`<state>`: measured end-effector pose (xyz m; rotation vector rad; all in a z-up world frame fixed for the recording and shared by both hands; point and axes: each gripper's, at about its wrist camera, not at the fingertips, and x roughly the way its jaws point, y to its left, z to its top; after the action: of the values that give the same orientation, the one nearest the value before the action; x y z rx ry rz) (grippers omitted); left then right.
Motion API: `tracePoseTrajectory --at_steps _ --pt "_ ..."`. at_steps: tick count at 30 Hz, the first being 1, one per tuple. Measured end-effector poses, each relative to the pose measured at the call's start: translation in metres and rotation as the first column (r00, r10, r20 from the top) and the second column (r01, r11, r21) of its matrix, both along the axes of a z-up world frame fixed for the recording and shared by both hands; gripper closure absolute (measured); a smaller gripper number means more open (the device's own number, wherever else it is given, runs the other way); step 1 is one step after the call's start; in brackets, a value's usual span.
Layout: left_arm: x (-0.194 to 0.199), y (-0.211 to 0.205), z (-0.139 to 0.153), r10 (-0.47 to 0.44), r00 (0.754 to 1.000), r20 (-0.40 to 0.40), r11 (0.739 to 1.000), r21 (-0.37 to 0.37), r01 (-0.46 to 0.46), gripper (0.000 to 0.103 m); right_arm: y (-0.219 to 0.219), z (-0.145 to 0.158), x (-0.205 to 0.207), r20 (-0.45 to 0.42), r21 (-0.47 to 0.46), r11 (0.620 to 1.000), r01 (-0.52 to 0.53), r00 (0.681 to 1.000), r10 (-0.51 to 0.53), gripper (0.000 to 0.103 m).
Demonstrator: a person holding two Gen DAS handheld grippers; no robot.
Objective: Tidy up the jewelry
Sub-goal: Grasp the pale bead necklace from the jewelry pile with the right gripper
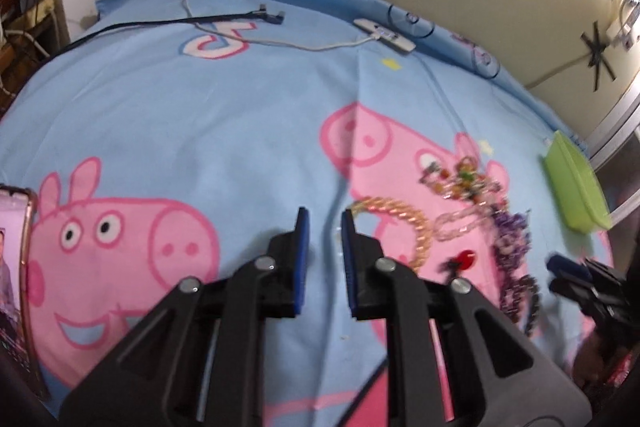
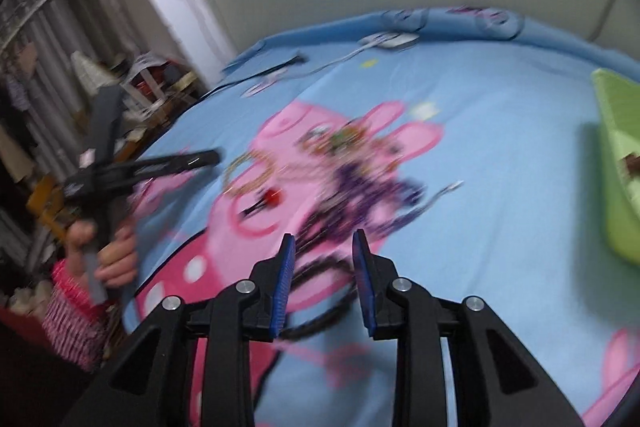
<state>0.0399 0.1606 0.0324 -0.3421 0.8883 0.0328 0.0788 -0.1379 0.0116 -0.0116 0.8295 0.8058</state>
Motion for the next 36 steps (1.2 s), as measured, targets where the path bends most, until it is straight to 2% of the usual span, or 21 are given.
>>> tracePoseTrajectory --at_steps 2,3,5,9,10,11,12,15,16,20,23,24,27,29,33,36 --pt "0.002 -0.006 0.004 -0.021 1.0 0.011 1.0 -0.004 0.021 0.086 0.003 -0.001 0.009 0.046 -0.054 0.998 0.037 0.998 -0.035 0.092" --pt "0.002 -0.01 0.005 -0.031 0.999 0.017 1.0 -0.003 0.031 0.081 0.004 -0.003 0.015 0.062 -0.091 0.994 0.055 0.997 -0.05 0.092" --pt "0.0 -0.02 0.008 -0.058 0.998 0.029 0.998 -0.006 0.058 0.077 0.013 -0.011 0.026 0.04 -0.109 0.993 0.054 0.998 -0.05 0.092" --pt "-0.005 -0.036 0.011 -0.104 0.994 0.039 0.994 -0.01 0.104 0.077 0.029 -0.021 0.031 0.06 -0.163 0.986 0.037 0.998 -0.028 0.092" --pt "-0.005 -0.04 0.011 -0.118 0.992 0.039 0.993 -0.01 0.118 0.077 0.034 -0.021 0.025 0.093 -0.177 0.983 0.045 0.995 -0.028 0.093" --pt "-0.005 -0.044 0.011 -0.126 0.991 0.038 0.992 -0.007 0.126 0.077 0.038 -0.022 0.022 0.134 -0.221 0.974 0.051 0.991 -0.022 0.1" --pt "-0.006 -0.047 0.011 -0.136 0.99 0.038 0.991 -0.003 0.136 0.077 0.037 -0.021 0.02 0.139 -0.238 0.97 0.05 0.99 -0.017 0.103" --pt "-0.007 -0.059 0.014 -0.161 0.986 0.044 0.987 0.002 0.161 0.077 0.017 -0.015 0.024 0.106 -0.215 0.972 0.094 0.992 -0.073 0.103" --pt "-0.006 -0.061 0.015 -0.173 0.984 0.049 0.985 0.007 0.173 0.077 0.008 -0.011 0.025 0.102 -0.196 0.974 0.115 0.99 -0.096 0.103" --pt "0.002 -0.085 0.027 -0.253 0.964 0.079 0.967 0.027 0.251 0.076 -0.032 0.02 0.023 0.043 -0.012 0.989 0.146 0.988 -0.145 0.103" --pt "0.003 -0.111 0.044 -0.324 0.936 0.138 0.946 0.063 0.319 0.054 -0.048 0.047 0.02 0.022 0.105 0.985 0.139 0.99 -0.142 0.103" --pt "0.001 -0.119 0.049 -0.345 0.926 0.156 0.938 0.077 0.337 0.051 -0.051 0.055 0.021 0.018 0.134 0.982 0.133 0.99 -0.137 0.103" --pt "-0.001 -0.139 0.065 -0.411 0.888 0.206 0.911 0.114 0.396 0.048 -0.061 0.081 0.02 0.008 0.218 0.969 0.118 0.992 -0.123 0.103" --pt "-0.003 -0.147 0.073 -0.435 0.872 0.226 0.9 0.126 0.416 0.048 -0.067 0.096 0.017 0.014 0.261 0.96 0.106 0.993 -0.113 0.103" --pt "-0.007 -0.156 0.084 -0.459 0.85 0.256 0.888 0.138 0.438 0.048 -0.075 0.116 0.009 0.02 0.32 0.944 0.081 0.996 -0.092 0.103" --pt "-0.007 -0.154 0.083 -0.455 0.852 0.26 0.89 0.146 0.432 0.048 -0.078 0.12 -0.001 0.038 0.333 0.94 0.072 0.995 -0.09 0.103"
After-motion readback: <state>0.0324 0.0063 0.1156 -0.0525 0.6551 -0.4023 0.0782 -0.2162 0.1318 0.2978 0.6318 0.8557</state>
